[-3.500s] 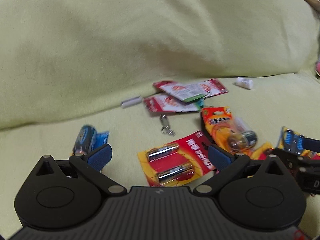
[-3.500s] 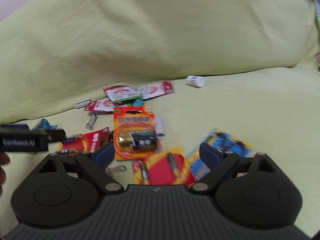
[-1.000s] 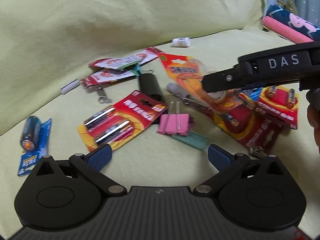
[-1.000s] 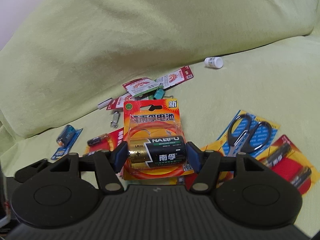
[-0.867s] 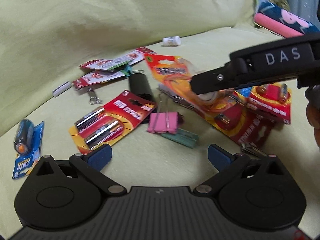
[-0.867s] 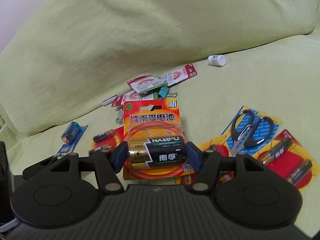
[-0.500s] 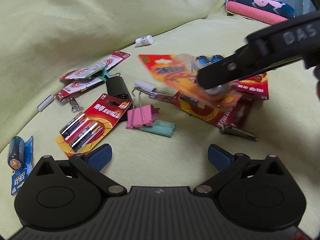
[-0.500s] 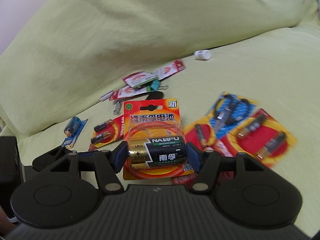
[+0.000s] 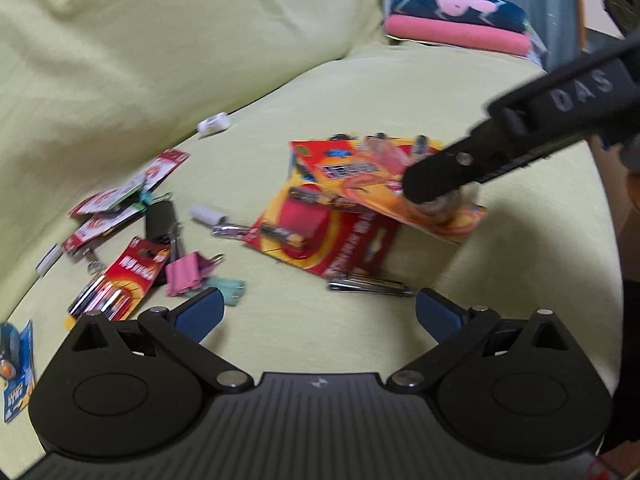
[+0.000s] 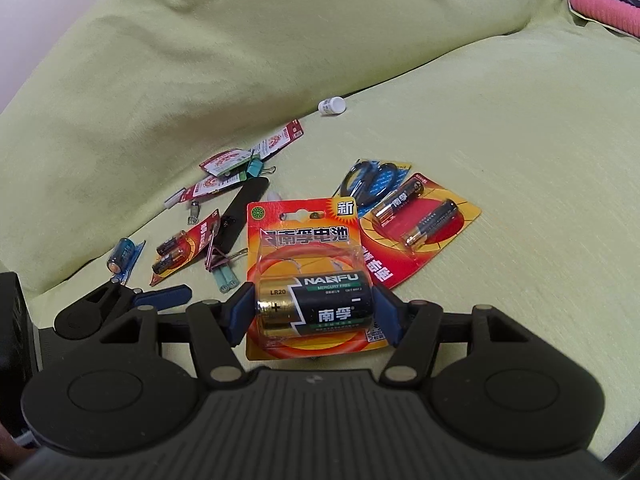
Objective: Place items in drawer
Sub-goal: 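Raise the held NANFU pack away from the sofa with the right tool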
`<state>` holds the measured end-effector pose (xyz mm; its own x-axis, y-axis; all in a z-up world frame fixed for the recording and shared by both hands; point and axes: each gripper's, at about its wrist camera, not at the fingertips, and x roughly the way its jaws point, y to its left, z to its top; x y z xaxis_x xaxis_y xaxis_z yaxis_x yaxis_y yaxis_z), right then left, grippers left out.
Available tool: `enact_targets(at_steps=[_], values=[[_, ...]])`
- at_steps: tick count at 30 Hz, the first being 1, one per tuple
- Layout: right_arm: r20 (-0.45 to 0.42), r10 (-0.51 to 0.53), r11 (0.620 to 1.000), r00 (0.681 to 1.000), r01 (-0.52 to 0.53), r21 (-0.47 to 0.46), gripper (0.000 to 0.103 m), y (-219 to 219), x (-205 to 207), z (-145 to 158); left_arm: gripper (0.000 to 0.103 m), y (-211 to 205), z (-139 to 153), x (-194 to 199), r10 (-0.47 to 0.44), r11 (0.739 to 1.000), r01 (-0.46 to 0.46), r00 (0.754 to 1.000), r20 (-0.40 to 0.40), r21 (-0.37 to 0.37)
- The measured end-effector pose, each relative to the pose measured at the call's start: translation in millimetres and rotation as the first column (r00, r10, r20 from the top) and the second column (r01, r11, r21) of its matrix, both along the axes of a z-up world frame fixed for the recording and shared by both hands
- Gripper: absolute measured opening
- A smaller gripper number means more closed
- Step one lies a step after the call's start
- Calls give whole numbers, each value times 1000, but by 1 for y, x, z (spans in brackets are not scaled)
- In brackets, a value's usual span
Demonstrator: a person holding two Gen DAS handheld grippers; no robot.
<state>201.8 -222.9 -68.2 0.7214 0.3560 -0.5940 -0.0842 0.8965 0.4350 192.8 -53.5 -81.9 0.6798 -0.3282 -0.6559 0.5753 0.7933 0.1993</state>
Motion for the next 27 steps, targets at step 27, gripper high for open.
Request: enact_targets(at_steps=[27], values=[[28,-35,971,999,41,-235,59,-13,-12,1,102,-50,-3,-10,-109,991,108,994,-7,-76]])
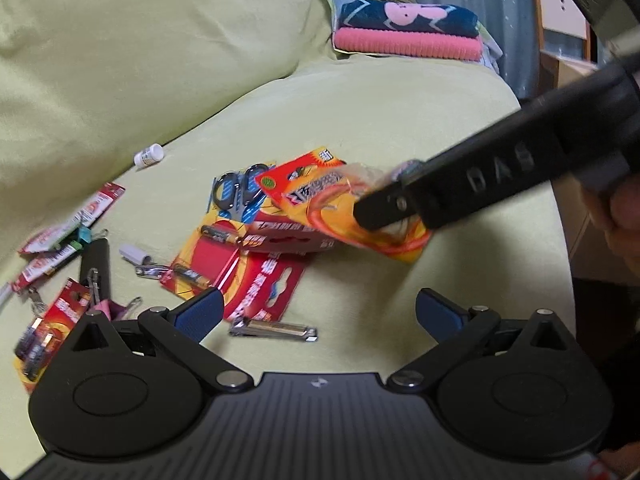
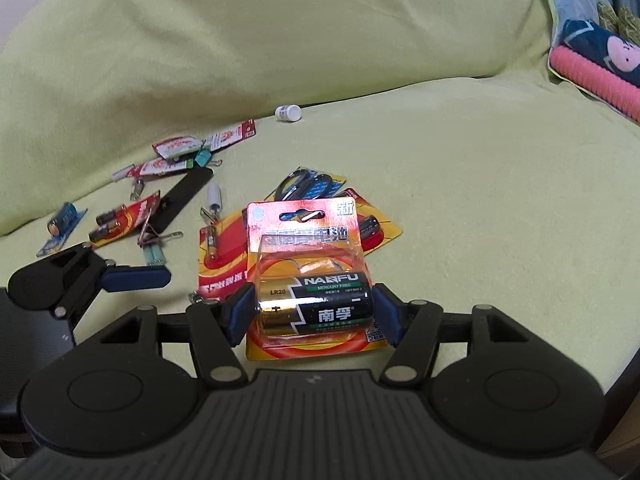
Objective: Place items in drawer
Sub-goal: 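Raise the held NANFU pack away from the sofa with the right tool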
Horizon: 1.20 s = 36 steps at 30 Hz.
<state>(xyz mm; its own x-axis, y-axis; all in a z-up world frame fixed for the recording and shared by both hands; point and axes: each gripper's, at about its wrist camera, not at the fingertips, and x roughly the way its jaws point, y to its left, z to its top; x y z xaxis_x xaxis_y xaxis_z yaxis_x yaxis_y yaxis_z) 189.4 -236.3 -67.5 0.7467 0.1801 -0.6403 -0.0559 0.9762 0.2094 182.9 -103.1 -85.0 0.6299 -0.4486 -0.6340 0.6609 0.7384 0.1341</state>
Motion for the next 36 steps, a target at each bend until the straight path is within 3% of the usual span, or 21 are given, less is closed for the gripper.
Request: enact_targets(at_steps=[4,8,9,10,15,24,36], values=[[-4,9,995,1000,-9,98,59,-14,0,3,102,-11,-3,4,-15,999,14,1000,-26,-50],[-7,34,984,999,-33,176,59,-26,1,6,100,-26,-12,1,-75,997,75,997,-1,-12],[-10,44,980,999,-41,195,59,-29,1,6,94,-28,-13,0,-92,996,92,996,2,0],[-9,51,978,999,-48,201,59,-30,1,6,88,-29,-15,0,-103,995,103,995,1,5],[-3,79,973,997,-77,218,59,-36,-1,6,82,-23,-11,4,-89,996,90,995,40,-9],[23,119,959,993,-121,256,59,-40,-4,9,55,-25,-13,11,-56,998,57,996,72,-8],[11,159,954,987,-157,255,59,-28,-3,7,53,-25,-9,7,-47,999,48,995,91,-14]])
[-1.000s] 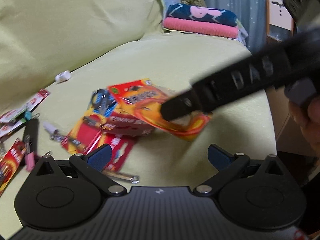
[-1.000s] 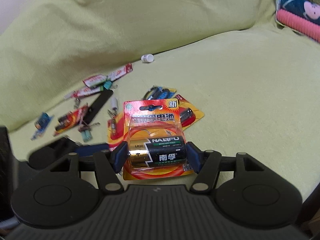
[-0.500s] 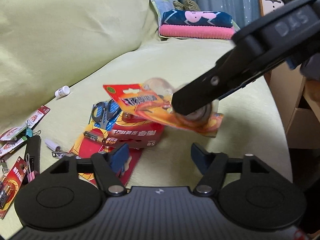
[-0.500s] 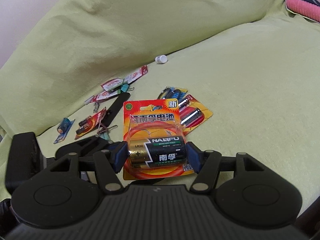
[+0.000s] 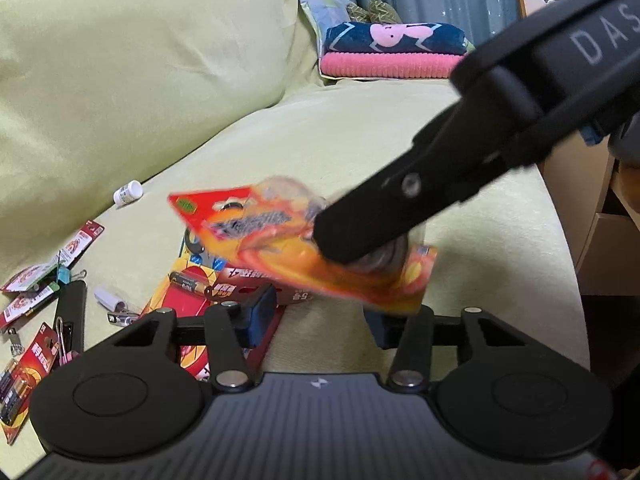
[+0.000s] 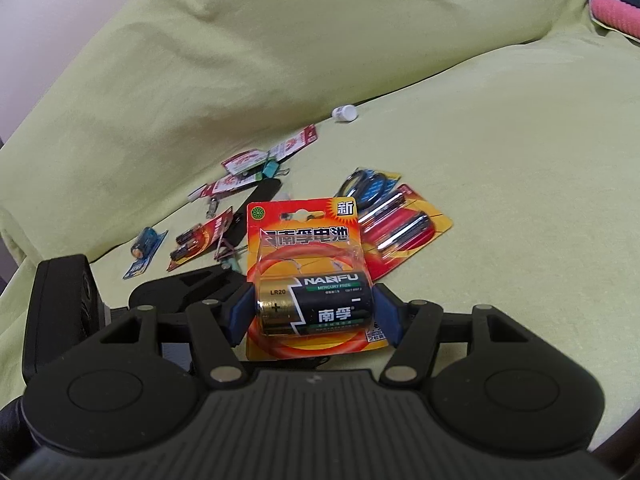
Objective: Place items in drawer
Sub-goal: 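Raise the held NANFU pack away from the sofa with the right tool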
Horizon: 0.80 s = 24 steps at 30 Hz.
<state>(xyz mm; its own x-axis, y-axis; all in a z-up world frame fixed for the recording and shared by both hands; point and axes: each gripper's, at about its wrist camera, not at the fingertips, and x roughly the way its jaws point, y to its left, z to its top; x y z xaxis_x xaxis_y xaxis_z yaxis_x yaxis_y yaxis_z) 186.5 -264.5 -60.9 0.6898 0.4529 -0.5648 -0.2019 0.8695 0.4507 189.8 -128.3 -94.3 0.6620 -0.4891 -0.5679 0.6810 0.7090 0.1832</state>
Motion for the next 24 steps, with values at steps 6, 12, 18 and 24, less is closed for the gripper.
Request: enact_targets(at_steps=[6,12,18,24], values=[[-9,7,1000,1000,-7,2,59,2,0,-1,53,-2,1,-3,-9,1000,8,1000,29,18],[4,9,1000,1000,-9,2,59,1,-3,1,53,-5,4,-10,-32,999,29,995,94,29],[28,3,1000,1000,-2,-22,59,1,-10,7,53,-7,9,-16,-41,999,41,993,109,4],[37,-33,999,999,33,-19,59,-2,-26,11,53,-11,14,-25,-64,998,65,992,109,2]])
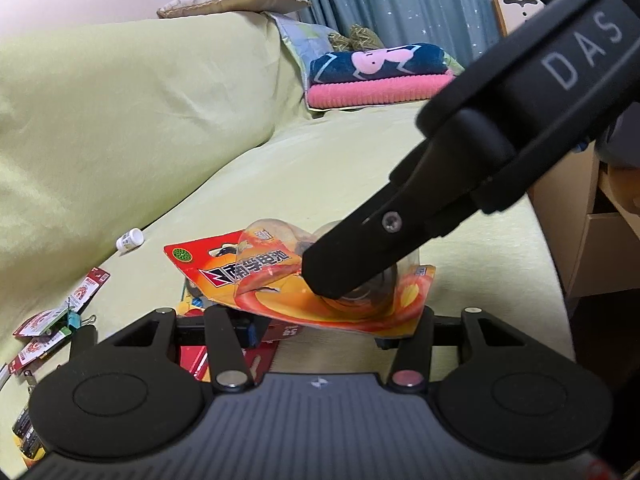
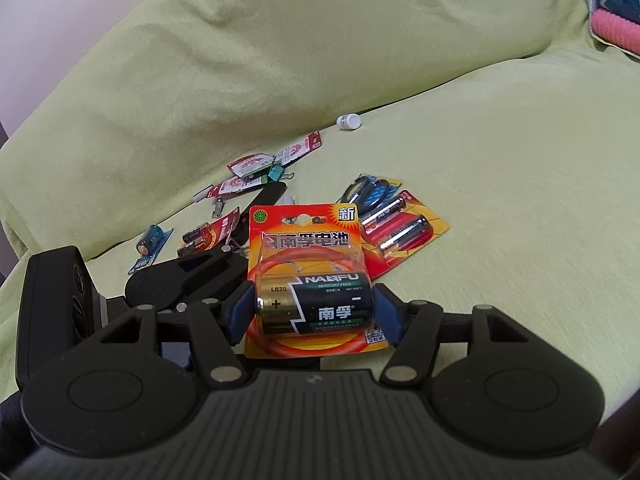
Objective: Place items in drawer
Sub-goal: 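Raise the held NANFU pack away from the sofa with the right tool, then carry the NANFU pack with the right tool toward the open drawer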
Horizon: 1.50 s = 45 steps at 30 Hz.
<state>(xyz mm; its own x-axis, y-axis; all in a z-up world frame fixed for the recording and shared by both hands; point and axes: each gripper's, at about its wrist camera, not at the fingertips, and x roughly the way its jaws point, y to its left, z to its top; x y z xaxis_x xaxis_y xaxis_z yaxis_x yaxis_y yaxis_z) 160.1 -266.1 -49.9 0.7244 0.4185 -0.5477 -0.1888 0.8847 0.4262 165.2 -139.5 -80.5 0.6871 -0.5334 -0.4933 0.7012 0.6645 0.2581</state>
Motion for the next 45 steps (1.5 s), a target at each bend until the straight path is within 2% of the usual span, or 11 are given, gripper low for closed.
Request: enact_targets(at_steps=[10,16,26,33,39,45], values=[[8,-141,990,990,141,14,60,-8,-59,7,53,-18,9,-36,-114,993,114,993,17,35],[-7,-222,975,975,222,8,60,-13,-91,15,53,-31,15,-56,-193,980,192,981,13,49],[29,-339,940,940,340,-8,60,-36,-150,42,53,-64,38,-97,-305,952,305,951,47,10],[65,-404,914,913,405,-3,60,-63,-200,69,53,-105,66,-142,-344,939,341,933,108,41],[78,-456,889,887,457,1,60,-79,-246,83,53,-131,84,-179,-392,920,388,913,112,58],[72,-505,862,860,507,0,60,-98,-286,85,53,-161,87,-215,-458,888,450,884,98,95]])
